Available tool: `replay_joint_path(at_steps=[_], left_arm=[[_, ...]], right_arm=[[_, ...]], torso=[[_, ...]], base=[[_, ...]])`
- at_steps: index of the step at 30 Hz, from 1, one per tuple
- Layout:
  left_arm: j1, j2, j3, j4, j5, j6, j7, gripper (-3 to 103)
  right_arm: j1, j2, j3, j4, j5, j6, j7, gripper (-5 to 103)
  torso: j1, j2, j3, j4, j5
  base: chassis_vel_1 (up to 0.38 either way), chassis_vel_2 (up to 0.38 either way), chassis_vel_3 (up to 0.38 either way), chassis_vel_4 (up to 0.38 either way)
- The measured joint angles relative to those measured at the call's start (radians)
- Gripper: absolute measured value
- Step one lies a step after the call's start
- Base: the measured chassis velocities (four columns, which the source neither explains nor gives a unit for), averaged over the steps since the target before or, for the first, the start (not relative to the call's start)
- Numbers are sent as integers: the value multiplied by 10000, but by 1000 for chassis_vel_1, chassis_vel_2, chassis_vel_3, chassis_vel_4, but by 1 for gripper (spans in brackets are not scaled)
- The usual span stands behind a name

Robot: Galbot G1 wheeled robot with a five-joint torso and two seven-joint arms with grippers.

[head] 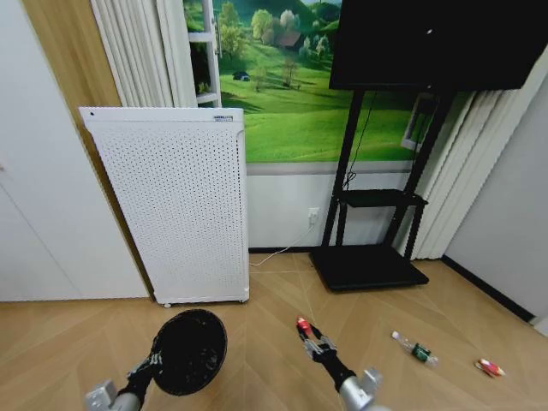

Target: Pick up the trash bin and place the garbage on the floor into it.

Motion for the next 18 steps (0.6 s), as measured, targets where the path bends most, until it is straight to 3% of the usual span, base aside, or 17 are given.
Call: replay_joint_path(at_steps=[3,5,14,17,18], left_arm=[[-862,385,928,617,-66,4,109,6],[-1547,604,1751,1302,1,5,312,6],[-3118,449,4121,2469,97,143,525,6],[-3439,601,4930,2478,454,146,1529,6],[-3439,601,4930,2478,454,146,1529,6]], right_arm=[[-178,-195,-260,153,34,93,-959,55],[-317,-363,-450,153,-171,349,-1599,55],[-158,-631,-665,-220,-862,993,-2219,55],[52,-611,-800,-615,-1323,1230,-2329,55],[52,-611,-800,-615,-1323,1230,-2329,55]], torso=[[0,0,-1,-12,-3],[0,1,0,-7,-1],[0,0,0,-4,1],[1,0,0,-3,0],[1,0,0,-3,0]], base=[[0,0,0,0],[0,0,0,0],[0,0,0,0],[0,0,0,0],[0,0,0,0]])
